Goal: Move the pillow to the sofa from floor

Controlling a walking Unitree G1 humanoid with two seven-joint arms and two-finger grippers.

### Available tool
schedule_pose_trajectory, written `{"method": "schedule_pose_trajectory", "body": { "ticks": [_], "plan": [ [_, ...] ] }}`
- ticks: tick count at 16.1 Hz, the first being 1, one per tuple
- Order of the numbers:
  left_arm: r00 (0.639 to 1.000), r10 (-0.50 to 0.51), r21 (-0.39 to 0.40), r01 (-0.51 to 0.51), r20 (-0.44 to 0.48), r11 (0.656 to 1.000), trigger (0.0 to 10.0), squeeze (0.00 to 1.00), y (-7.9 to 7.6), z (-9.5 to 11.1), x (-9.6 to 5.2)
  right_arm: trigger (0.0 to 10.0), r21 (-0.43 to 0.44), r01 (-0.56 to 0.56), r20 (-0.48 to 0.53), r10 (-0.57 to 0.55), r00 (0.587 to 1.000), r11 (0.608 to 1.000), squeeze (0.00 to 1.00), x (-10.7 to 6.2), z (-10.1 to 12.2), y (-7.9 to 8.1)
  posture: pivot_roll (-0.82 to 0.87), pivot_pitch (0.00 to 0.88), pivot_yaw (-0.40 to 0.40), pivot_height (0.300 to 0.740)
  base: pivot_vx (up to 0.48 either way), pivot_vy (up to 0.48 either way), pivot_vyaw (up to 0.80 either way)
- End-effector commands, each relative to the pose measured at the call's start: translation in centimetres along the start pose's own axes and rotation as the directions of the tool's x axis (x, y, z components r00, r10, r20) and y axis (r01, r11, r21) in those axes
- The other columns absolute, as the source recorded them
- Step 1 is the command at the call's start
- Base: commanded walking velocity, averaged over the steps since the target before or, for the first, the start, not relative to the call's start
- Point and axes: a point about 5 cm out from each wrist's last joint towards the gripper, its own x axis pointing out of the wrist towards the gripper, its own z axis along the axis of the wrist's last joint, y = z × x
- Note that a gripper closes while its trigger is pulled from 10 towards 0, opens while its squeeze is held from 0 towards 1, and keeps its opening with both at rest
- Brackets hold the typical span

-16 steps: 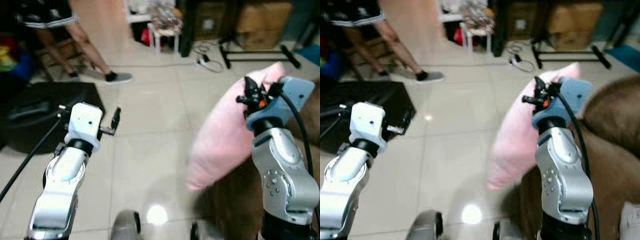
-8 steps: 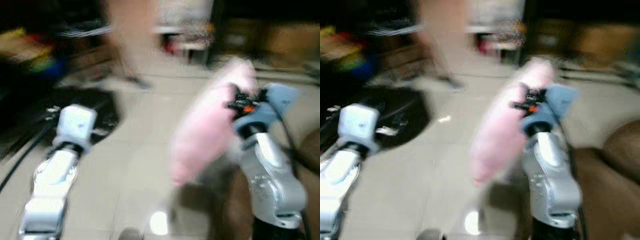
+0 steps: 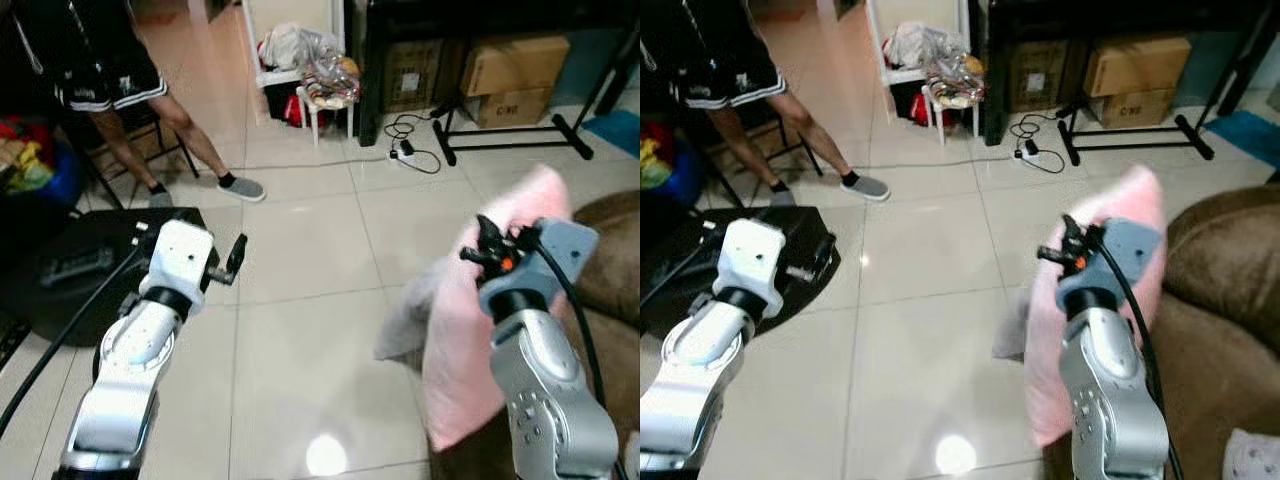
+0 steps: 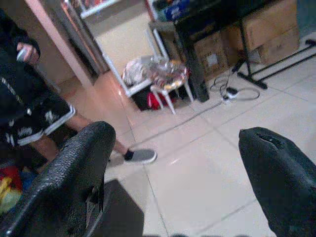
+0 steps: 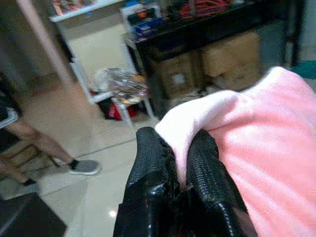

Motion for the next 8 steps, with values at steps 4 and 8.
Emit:
{"method": "schedule_pose_trajectory", "body": {
  "ticks": [4,8],
  "plan": [
    [1.000,-0.004,0.009,0.004,0.021,1.000,10.0,0.53,0.0,0.1,0.8,10.0,-0.063,0.074,-0.039,-0.077,0.996,0.995,0.00,-0.2,-1.1,-1.0,-0.12,0.000,0.122,0.740,0.000,0.000,0.00],
    [1.000,0.005,-0.014,-0.005,0.022,1.000,10.0,0.51,0.1,-0.2,0.8,10.0,-0.073,0.041,-0.032,-0.043,0.999,0.996,0.00,0.3,-1.0,-0.5,-0.11,0.000,0.104,0.740,0.000,0.343,0.00]
  ]
}}
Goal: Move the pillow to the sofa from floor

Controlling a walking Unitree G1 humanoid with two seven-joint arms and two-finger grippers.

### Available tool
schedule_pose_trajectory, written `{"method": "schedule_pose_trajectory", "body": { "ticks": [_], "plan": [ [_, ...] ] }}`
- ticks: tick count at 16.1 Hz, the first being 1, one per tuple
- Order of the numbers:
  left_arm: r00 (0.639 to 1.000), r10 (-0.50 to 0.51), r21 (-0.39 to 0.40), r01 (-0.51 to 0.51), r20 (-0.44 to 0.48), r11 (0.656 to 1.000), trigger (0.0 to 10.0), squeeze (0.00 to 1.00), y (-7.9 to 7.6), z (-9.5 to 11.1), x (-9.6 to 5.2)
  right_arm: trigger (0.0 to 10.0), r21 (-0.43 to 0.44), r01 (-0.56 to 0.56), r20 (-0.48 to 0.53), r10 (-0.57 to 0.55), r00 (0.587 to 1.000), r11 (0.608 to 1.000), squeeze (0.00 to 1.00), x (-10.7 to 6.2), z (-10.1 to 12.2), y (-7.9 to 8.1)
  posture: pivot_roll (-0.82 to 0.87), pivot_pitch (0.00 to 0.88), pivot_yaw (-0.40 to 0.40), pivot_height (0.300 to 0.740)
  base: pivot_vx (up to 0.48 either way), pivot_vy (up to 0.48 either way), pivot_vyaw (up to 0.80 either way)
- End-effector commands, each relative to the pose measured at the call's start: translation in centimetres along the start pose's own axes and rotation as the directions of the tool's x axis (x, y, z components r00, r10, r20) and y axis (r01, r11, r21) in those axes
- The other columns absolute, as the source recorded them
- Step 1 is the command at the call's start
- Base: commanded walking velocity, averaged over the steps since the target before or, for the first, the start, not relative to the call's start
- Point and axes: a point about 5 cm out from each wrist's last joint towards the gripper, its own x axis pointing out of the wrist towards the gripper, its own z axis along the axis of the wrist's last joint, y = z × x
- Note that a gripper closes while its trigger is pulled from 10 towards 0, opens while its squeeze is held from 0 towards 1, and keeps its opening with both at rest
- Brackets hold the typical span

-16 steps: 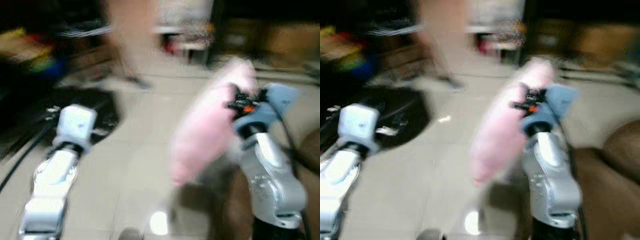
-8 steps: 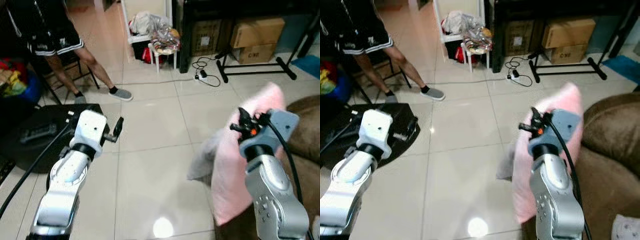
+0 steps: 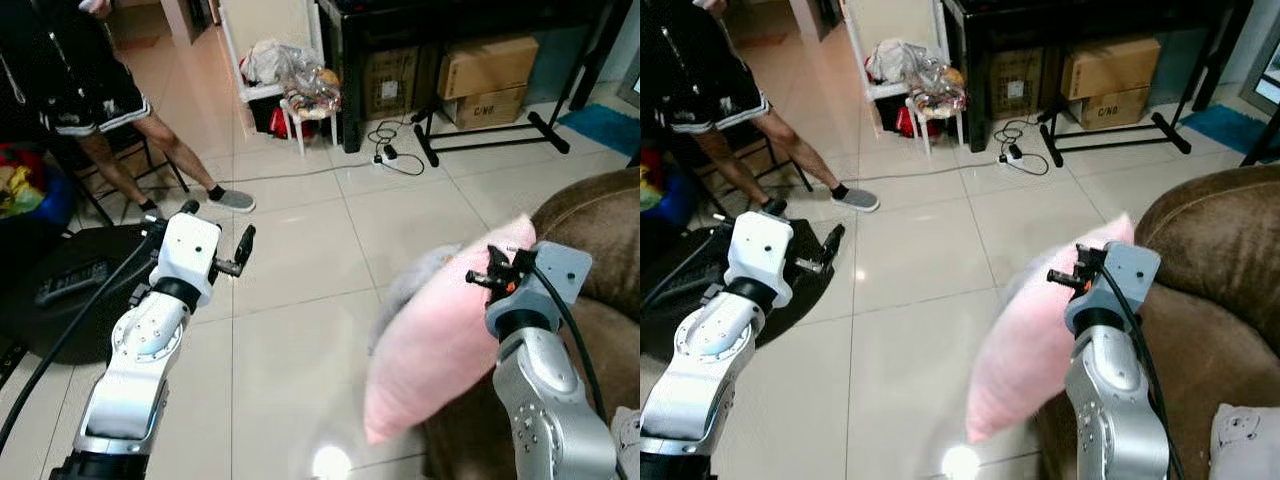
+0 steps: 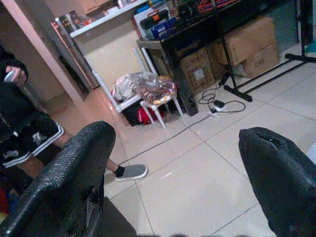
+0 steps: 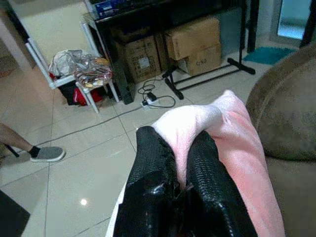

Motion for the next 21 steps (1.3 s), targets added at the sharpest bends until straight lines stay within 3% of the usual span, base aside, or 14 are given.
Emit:
{"method": "schedule_pose_trajectory", "body": {
  "ticks": [1,9,14,21],
  "plan": [
    [0.999,0.037,0.003,-0.037,0.001,0.999,10.0,0.51,0.6,-0.1,-0.2,10.0,-0.004,-0.066,0.045,0.066,0.997,0.998,0.00,0.3,1.0,1.4,-0.08,0.000,0.070,0.740,0.000,0.476,0.00],
    [0.995,0.101,0.009,-0.101,-0.005,0.995,10.0,0.51,1.2,-0.3,-1.5,10.0,-0.017,-0.134,0.026,0.134,0.991,0.991,0.00,1.5,0.9,2.5,0.01,0.000,-0.013,0.740,0.000,0.476,0.00],
    [0.992,0.123,0.024,-0.122,-0.034,0.992,10.0,0.51,1.0,-1.1,-2.5,10.0,-0.022,-0.170,0.006,0.170,0.985,0.985,0.00,1.6,0.5,3.0,0.01,0.000,-0.015,0.740,0.000,0.000,-0.79],
    [0.987,0.158,-0.007,-0.159,-0.033,0.987,10.0,0.51,1.1,-1.0,-2.0,10.0,-0.013,-0.155,0.020,0.155,0.988,0.988,0.00,1.7,0.7,2.7,-0.01,0.000,0.001,0.740,0.000,0.000,-0.79]
  ]
}}
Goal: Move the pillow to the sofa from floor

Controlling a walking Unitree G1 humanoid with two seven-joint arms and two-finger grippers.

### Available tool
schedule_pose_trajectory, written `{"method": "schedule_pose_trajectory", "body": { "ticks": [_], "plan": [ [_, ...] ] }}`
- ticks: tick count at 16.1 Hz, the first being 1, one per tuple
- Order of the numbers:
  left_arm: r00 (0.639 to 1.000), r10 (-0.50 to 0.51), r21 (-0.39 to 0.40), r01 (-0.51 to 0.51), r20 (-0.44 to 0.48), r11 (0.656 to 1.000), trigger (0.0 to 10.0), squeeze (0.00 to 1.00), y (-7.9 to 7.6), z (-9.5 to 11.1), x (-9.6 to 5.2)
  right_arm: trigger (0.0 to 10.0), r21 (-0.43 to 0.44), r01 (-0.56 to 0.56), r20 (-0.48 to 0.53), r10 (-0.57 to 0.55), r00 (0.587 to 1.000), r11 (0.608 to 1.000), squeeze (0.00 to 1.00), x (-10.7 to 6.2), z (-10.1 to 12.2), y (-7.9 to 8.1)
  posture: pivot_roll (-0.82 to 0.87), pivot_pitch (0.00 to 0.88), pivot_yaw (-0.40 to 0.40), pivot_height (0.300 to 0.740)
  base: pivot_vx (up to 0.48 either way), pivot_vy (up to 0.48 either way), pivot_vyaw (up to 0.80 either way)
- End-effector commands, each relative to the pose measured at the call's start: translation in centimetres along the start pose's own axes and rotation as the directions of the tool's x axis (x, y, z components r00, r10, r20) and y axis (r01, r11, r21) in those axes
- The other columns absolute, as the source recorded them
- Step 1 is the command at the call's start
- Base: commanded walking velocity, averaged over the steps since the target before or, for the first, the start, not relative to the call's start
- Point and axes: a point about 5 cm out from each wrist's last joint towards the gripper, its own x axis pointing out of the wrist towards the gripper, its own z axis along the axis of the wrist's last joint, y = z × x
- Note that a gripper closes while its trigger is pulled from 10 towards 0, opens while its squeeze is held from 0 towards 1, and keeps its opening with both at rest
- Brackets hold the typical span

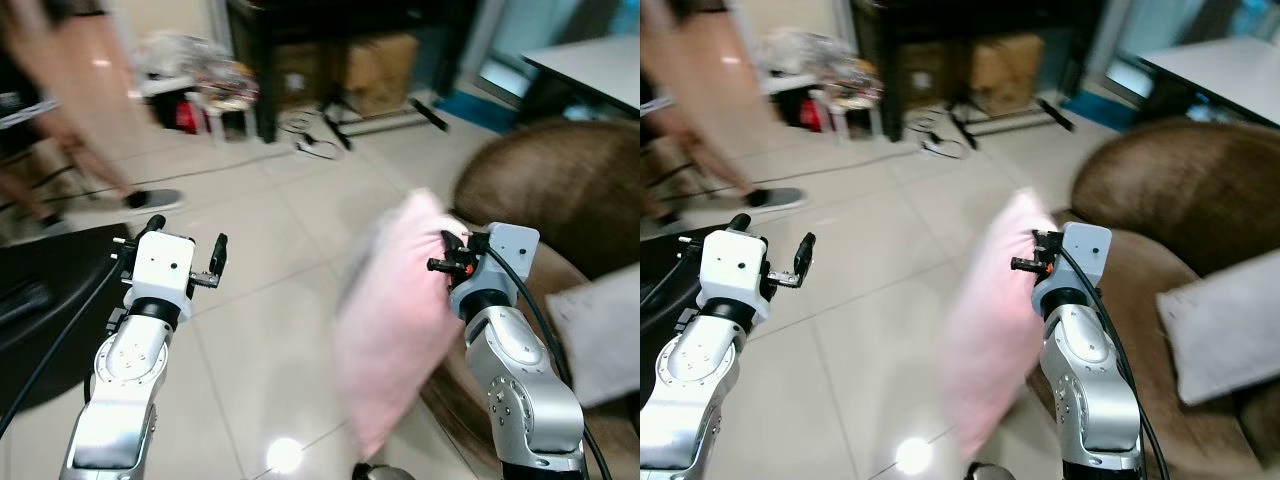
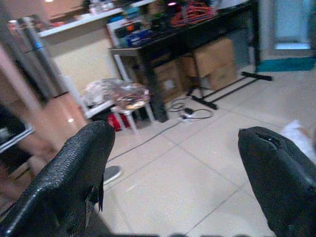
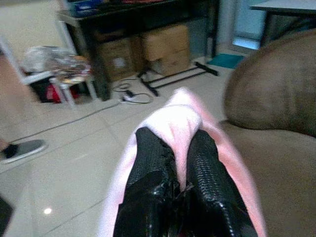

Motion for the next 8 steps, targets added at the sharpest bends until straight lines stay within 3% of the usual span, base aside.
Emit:
{"method": "schedule_pose_trajectory", "body": {
  "ticks": [1,8],
  "plan": [
    [1.000,-0.005,-0.005,0.005,0.007,1.000,10.0,0.52,-0.09,0.21,0.13,10.0,0.003,-0.001,0.056,0.000,0.998,1.000,0.00,0.02,1.09,-0.23,0.00,0.000,0.002,0.740,0.000,0.000,-0.79],
    [0.999,-0.031,-0.023,0.032,0.018,0.999,10.0,0.53,0.13,0.33,-0.29,10.0,-0.005,-0.041,0.052,0.041,0.998,0.999,0.00,0.12,0.79,0.62,0.01,0.000,0.007,0.740,0.000,0.000,-0.79]
  ]
}}
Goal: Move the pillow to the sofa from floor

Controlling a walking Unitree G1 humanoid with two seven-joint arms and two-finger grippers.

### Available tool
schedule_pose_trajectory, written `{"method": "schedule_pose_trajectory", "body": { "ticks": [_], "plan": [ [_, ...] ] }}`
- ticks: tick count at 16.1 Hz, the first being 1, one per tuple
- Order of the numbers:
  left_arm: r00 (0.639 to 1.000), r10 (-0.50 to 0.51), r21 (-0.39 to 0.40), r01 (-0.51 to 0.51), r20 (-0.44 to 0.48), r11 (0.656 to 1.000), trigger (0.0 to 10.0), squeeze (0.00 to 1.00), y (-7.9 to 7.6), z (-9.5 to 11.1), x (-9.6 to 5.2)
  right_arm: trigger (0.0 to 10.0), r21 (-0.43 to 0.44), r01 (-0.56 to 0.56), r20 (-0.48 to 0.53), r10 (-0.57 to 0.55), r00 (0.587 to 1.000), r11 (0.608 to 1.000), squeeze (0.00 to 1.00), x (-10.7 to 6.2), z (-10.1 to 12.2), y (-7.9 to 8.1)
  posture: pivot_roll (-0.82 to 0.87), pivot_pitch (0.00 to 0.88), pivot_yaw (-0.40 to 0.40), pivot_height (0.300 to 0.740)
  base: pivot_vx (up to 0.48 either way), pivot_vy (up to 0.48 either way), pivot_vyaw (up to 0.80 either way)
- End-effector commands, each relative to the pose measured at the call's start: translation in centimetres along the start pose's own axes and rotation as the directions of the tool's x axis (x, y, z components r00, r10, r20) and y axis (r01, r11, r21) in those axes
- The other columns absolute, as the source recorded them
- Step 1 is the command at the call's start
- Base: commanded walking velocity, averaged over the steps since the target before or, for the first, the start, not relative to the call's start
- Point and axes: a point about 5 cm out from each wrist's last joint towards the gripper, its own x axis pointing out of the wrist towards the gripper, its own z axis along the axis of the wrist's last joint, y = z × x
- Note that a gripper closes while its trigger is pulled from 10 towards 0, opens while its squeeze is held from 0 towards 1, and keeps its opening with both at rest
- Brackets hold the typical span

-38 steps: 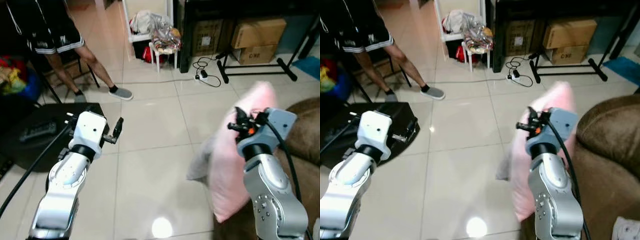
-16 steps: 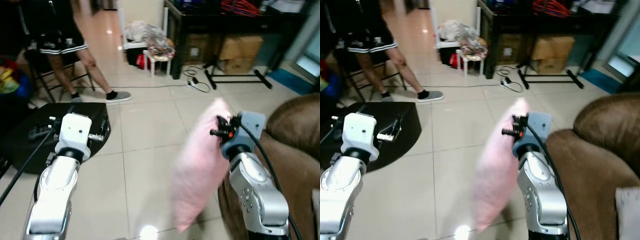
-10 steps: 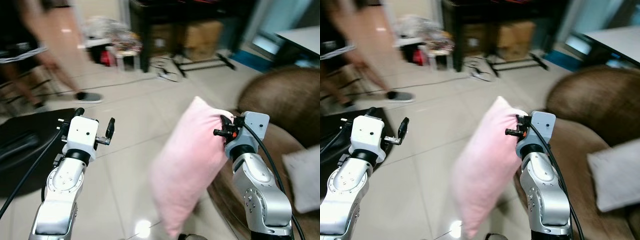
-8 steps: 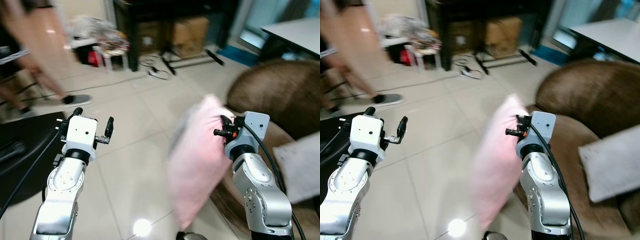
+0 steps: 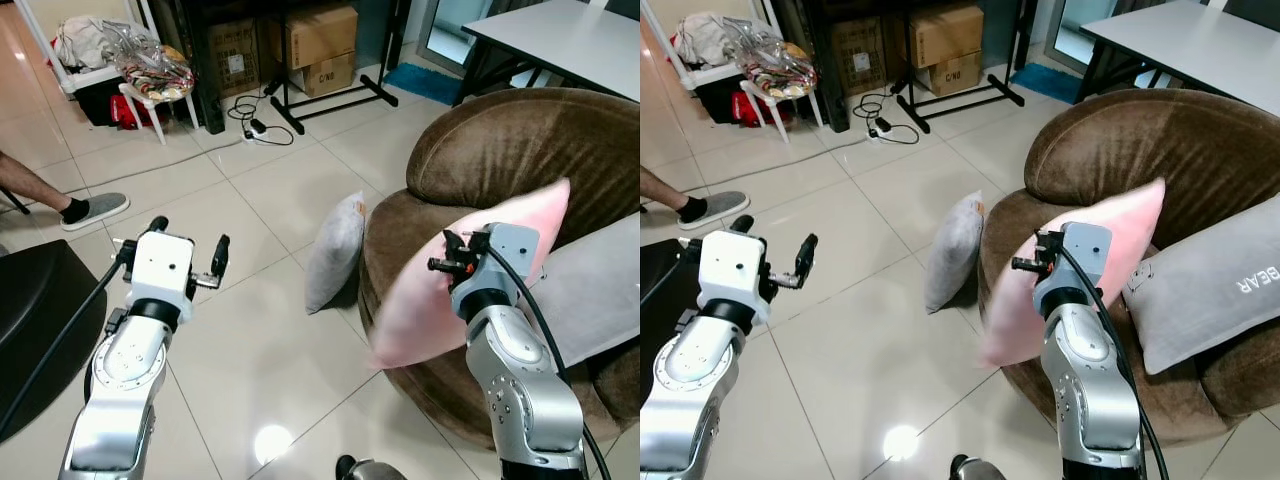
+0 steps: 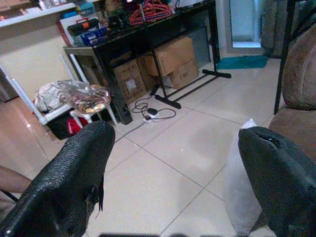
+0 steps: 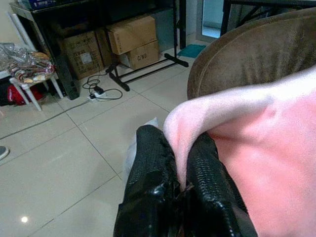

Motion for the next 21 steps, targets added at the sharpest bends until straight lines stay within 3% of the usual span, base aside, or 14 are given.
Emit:
{"method": "schedule_pose_trajectory", "body": {
  "ticks": [1,15,19,21],
  "plan": [
    [1.000,-0.002,0.001,0.002,0.023,1.000,10.0,0.53,0.13,0.53,-0.08,10.0,-0.005,-0.033,0.059,0.033,0.998,0.999,0.00,0.04,0.93,0.43,0.01,0.000,0.006,0.740,0.240,0.000,-0.45],
    [0.999,-0.024,-0.007,0.024,0.024,1.000,10.0,0.54,0.35,0.57,-0.52,10.0,-0.052,-0.078,0.073,0.082,0.994,0.996,0.00,0.28,1.07,0.85,0.02,0.000,0.009,0.740,0.308,0.000,0.00],
    [0.999,-0.034,-0.007,0.034,0.023,0.999,10.0,0.55,0.25,0.51,-0.59,10.0,-0.048,-0.081,0.059,0.084,0.995,0.996,0.00,0.22,0.85,0.89,0.02,0.000,0.010,0.740,0.337,0.000,-0.80],
    [0.999,-0.035,-0.005,0.035,0.025,0.999,10.0,0.54,0.31,0.56,-0.51,10.0,-0.052,-0.091,0.059,0.094,0.994,0.994,0.00,0.28,0.87,1.01,0.02,0.000,0.011,0.740,0.336,0.000,0.00]
  ]
}}
